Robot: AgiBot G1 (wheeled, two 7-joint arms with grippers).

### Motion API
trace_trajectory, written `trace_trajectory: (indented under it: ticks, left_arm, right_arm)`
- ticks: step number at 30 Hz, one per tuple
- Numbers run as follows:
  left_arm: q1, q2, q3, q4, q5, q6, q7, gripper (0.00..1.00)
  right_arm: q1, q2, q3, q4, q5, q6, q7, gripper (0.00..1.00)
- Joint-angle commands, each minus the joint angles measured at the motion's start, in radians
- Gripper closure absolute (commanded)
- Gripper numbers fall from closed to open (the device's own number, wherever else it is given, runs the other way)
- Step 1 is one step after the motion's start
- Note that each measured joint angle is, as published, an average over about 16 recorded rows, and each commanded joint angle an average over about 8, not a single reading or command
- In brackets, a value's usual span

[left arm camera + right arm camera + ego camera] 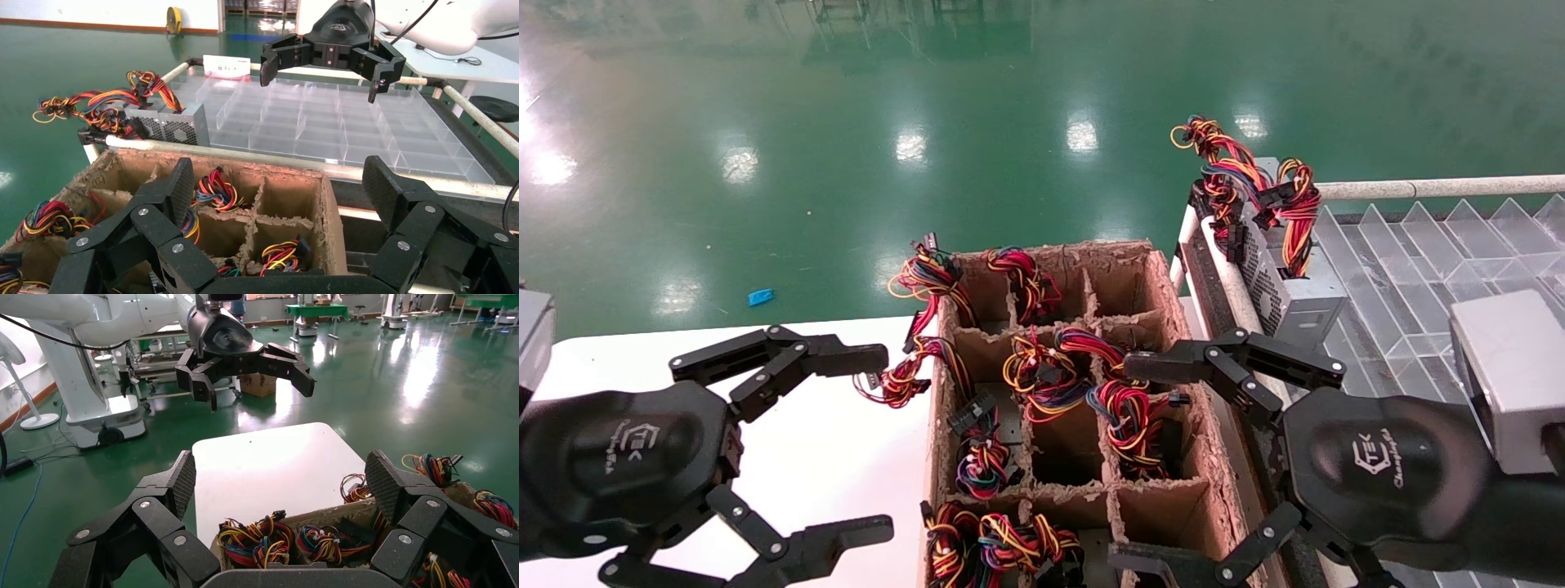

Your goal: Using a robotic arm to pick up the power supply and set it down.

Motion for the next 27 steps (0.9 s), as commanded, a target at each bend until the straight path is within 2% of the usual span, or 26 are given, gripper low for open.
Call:
trace_trajectory:
  ticks: [1,27]
  left_arm:
    - [0.000,0.000,0.000,0.000,0.000,0.000,0.000,0.00]
    - [0.000,0.000,0.000,0.000,0.000,0.000,0.000,0.00]
  right_arm:
    - [0.000,0.000,0.000,0.000,0.000,0.000,0.000,0.00]
    - [0.000,0.000,0.000,0.000,0.000,0.000,0.000,0.00]
